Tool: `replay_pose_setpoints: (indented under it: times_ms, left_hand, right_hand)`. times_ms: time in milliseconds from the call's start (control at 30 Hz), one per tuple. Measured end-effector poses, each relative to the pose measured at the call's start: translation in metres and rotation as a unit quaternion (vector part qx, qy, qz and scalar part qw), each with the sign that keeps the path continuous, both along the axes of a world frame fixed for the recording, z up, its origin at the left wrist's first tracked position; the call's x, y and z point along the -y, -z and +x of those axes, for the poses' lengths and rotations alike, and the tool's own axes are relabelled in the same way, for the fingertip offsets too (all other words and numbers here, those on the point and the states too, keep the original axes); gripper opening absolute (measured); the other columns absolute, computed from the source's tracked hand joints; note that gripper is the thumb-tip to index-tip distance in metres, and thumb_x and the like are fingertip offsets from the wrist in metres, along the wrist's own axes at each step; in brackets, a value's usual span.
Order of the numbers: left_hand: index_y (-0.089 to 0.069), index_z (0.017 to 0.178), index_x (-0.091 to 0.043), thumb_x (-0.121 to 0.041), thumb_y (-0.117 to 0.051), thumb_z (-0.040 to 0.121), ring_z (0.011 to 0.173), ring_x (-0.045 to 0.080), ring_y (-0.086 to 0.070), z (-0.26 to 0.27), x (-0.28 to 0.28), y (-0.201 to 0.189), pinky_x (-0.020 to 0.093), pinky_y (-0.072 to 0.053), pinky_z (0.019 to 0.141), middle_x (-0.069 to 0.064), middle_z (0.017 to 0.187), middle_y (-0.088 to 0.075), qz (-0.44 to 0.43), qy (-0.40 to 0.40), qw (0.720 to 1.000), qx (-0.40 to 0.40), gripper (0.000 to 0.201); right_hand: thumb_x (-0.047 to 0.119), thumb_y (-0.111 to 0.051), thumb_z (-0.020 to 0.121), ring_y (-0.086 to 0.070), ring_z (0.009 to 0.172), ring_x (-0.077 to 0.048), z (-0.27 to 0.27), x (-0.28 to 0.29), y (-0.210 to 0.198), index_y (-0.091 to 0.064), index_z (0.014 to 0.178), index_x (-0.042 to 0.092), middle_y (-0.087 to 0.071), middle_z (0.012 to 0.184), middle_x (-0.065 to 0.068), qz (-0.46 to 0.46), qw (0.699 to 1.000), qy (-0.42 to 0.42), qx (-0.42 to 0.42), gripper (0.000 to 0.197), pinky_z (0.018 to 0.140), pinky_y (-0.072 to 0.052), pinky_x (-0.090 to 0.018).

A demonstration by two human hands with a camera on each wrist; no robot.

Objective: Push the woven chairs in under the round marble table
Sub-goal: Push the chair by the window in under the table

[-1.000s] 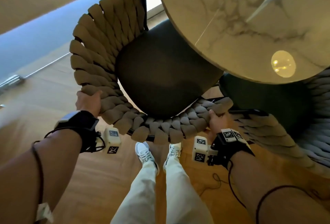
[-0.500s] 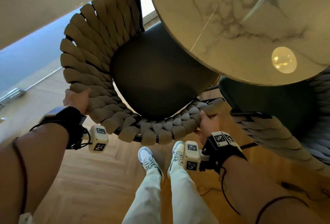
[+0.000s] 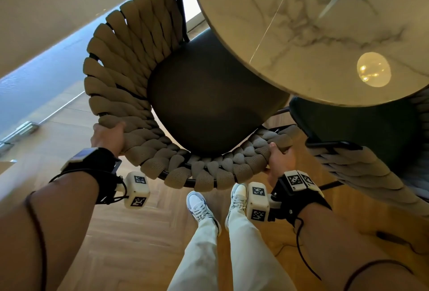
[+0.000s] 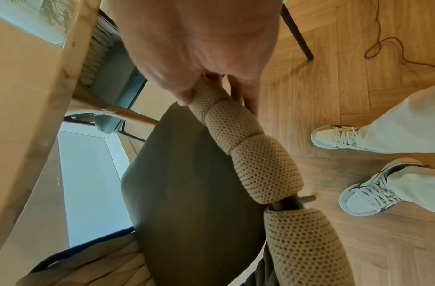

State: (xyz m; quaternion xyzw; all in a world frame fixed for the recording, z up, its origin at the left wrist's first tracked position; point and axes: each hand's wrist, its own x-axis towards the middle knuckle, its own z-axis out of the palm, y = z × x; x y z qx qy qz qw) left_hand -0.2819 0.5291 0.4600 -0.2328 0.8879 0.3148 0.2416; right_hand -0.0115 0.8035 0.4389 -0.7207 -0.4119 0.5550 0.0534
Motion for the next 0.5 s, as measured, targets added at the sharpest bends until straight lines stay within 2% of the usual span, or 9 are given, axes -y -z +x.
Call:
replay_pose_setpoints:
  times_ms: [67, 133, 233, 333, 400, 467, 500]
  left_hand:
    - [-0.037, 0.143, -0.006, -0.038, -0.057, 0.091, 0.123, 0.046, -0.052, 0.005, 0.000, 0.000, 0.055, -0.047, 0.101, 0.026, 0.140, -0.051, 0.001, 0.000, 1.000, 0.003, 0.065]
    - [-0.035, 0.144, -0.007, -0.040, -0.058, 0.090, 0.123, 0.047, -0.052, 0.011, 0.001, 0.001, 0.055, -0.047, 0.102, 0.026, 0.141, -0.050, 0.006, -0.006, 1.000, 0.006, 0.067]
    - [-0.034, 0.144, -0.008, -0.041, -0.058, 0.089, 0.122, 0.047, -0.053, 0.017, 0.005, 0.003, 0.058, -0.048, 0.101, 0.026, 0.141, -0.050, 0.023, -0.014, 1.000, 0.008, 0.069]
    - [-0.034, 0.144, -0.010, -0.043, -0.059, 0.086, 0.120, 0.047, -0.054, 0.018, 0.005, 0.000, 0.060, -0.050, 0.098, 0.024, 0.139, -0.051, 0.041, -0.023, 0.999, 0.021, 0.072]
    - [-0.035, 0.143, -0.010, -0.044, -0.059, 0.083, 0.118, 0.046, -0.054, 0.017, 0.005, -0.001, 0.060, -0.050, 0.097, 0.024, 0.138, -0.052, 0.044, -0.023, 0.998, 0.025, 0.073]
    - [-0.036, 0.142, -0.010, -0.045, -0.060, 0.081, 0.117, 0.046, -0.055, 0.018, 0.004, -0.004, 0.060, -0.051, 0.097, 0.024, 0.136, -0.052, 0.057, -0.029, 0.998, 0.021, 0.075]
    - [-0.036, 0.142, -0.010, -0.047, -0.060, 0.080, 0.114, 0.045, -0.056, 0.017, 0.004, -0.004, 0.058, -0.052, 0.096, 0.022, 0.134, -0.053, 0.062, -0.024, 0.998, 0.022, 0.076]
  right_hand:
    - [0.059, -0.061, 0.067, -0.064, 0.112, -0.031, 0.009, -0.005, 0.017, -0.051, 0.111, 0.052, -0.066, 0.123, 0.002, 0.016, 0.999, -0.020, 0.024, 0.046, 0.096, -0.050, -0.060]
    - [0.061, -0.061, 0.064, -0.065, 0.111, -0.031, 0.015, -0.007, 0.028, -0.050, 0.117, 0.050, -0.066, 0.125, -0.001, 0.024, 0.999, -0.030, 0.024, 0.055, 0.096, -0.050, -0.059]
    - [0.062, -0.060, 0.062, -0.063, 0.115, -0.030, 0.016, -0.006, 0.022, -0.049, 0.123, 0.049, -0.065, 0.126, 0.003, 0.018, 0.999, -0.020, 0.028, 0.063, 0.099, -0.048, -0.060]
    - [0.072, -0.055, 0.053, -0.067, 0.105, -0.031, 0.026, -0.014, 0.048, -0.049, 0.119, 0.051, -0.067, 0.119, 0.003, 0.026, 0.998, -0.045, 0.046, 0.069, 0.091, -0.052, -0.059]
    - [0.072, -0.055, 0.054, -0.065, 0.109, -0.035, 0.030, -0.021, 0.065, -0.046, 0.130, 0.038, -0.064, 0.127, -0.006, 0.034, 0.997, -0.059, 0.049, 0.084, 0.091, -0.053, -0.058]
    - [0.064, -0.058, 0.061, -0.063, 0.113, -0.038, 0.030, -0.024, 0.070, -0.045, 0.134, 0.023, -0.060, 0.130, -0.013, 0.034, 0.996, -0.072, 0.043, 0.084, 0.092, -0.054, -0.058]
    - [0.060, -0.058, 0.063, -0.063, 0.113, -0.038, 0.030, -0.026, 0.074, -0.046, 0.134, 0.020, -0.060, 0.130, -0.015, 0.038, 0.996, -0.073, 0.045, 0.083, 0.092, -0.054, -0.057]
